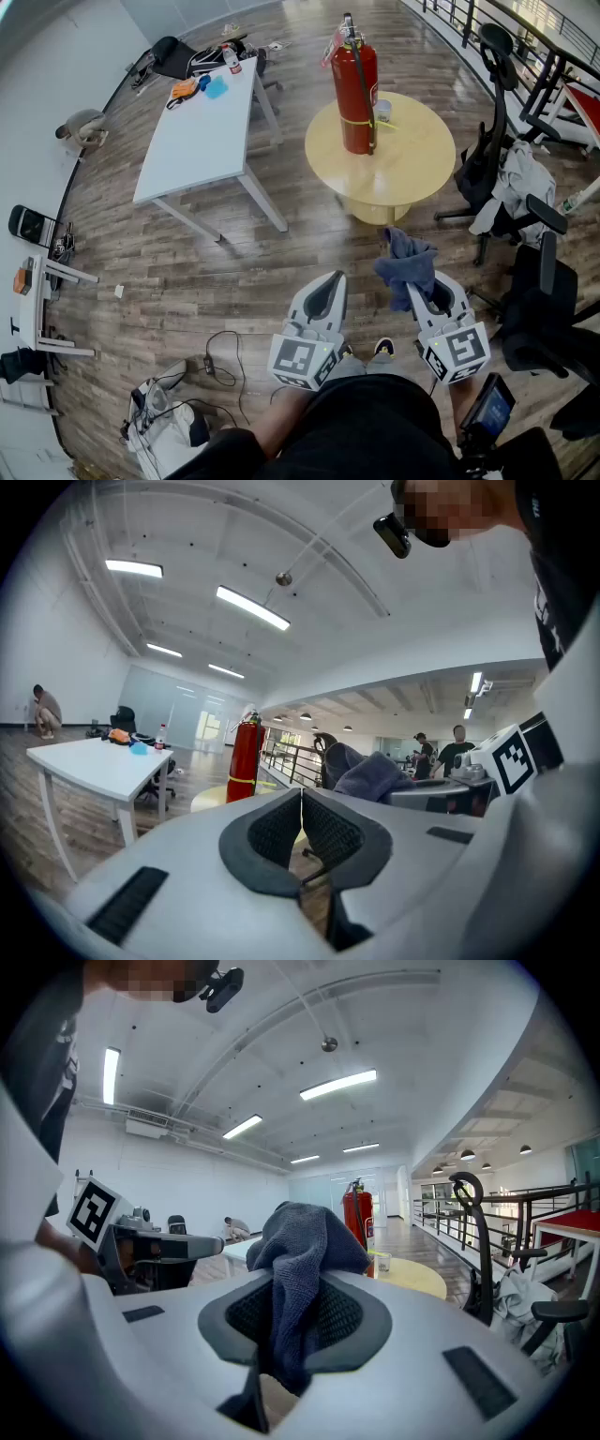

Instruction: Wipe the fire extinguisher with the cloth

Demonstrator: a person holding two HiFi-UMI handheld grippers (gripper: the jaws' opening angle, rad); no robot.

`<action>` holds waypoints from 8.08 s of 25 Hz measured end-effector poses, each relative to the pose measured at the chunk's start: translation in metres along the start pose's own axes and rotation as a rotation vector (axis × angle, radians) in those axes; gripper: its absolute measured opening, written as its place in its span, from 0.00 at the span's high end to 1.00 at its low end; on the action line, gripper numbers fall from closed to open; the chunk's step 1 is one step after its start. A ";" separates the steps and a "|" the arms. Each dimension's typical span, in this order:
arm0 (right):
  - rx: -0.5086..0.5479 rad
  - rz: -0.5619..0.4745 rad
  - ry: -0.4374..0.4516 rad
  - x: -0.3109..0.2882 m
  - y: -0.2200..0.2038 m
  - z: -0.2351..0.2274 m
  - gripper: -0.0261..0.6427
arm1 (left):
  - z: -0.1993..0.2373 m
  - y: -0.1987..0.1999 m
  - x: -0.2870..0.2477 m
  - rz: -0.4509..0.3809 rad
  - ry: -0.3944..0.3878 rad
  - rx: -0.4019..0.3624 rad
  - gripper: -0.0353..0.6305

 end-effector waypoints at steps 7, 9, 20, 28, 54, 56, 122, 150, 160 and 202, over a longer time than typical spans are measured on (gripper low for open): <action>-0.003 -0.001 0.003 0.003 -0.002 0.005 0.84 | -0.001 -0.001 0.005 -0.003 0.000 -0.001 0.91; -0.016 0.001 -0.008 0.003 -0.003 0.006 0.84 | 0.003 -0.003 0.006 -0.001 0.004 -0.003 0.91; -0.083 -0.049 0.033 -0.018 0.005 0.015 0.84 | 0.037 -0.001 0.008 -0.003 0.025 0.017 0.91; -0.090 -0.037 0.000 -0.049 0.005 -0.022 0.84 | 0.064 -0.006 -0.035 0.034 0.031 0.011 0.91; -0.193 -0.026 0.054 -0.250 0.014 -0.220 0.84 | 0.150 0.019 -0.307 0.079 0.035 0.000 0.91; -0.189 -0.044 0.041 -0.275 0.022 -0.232 0.84 | 0.170 0.025 -0.331 0.079 0.012 0.007 0.91; 0.138 -0.285 0.138 -0.442 0.179 -0.381 0.85 | 0.249 0.078 -0.490 0.062 -0.022 0.001 0.91; -0.038 -0.058 0.188 -0.450 0.091 -0.386 0.85 | 0.251 0.075 -0.492 0.082 -0.003 -0.011 0.91; -0.004 0.032 0.126 -0.459 0.056 -0.386 0.85 | 0.249 0.082 -0.491 0.067 0.021 -0.016 0.91; -0.278 0.136 0.351 -0.480 -0.036 -0.403 0.85 | 0.243 0.074 -0.488 0.110 0.011 -0.022 0.91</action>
Point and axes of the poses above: the fingertips, and each gripper's own axes: x backward along the fingers, z to its left, y out of its top, the point moved 4 cm from there along x, backward along the fingers, and after that the axes turned 4 degrees about y, right-handed, at the moved point
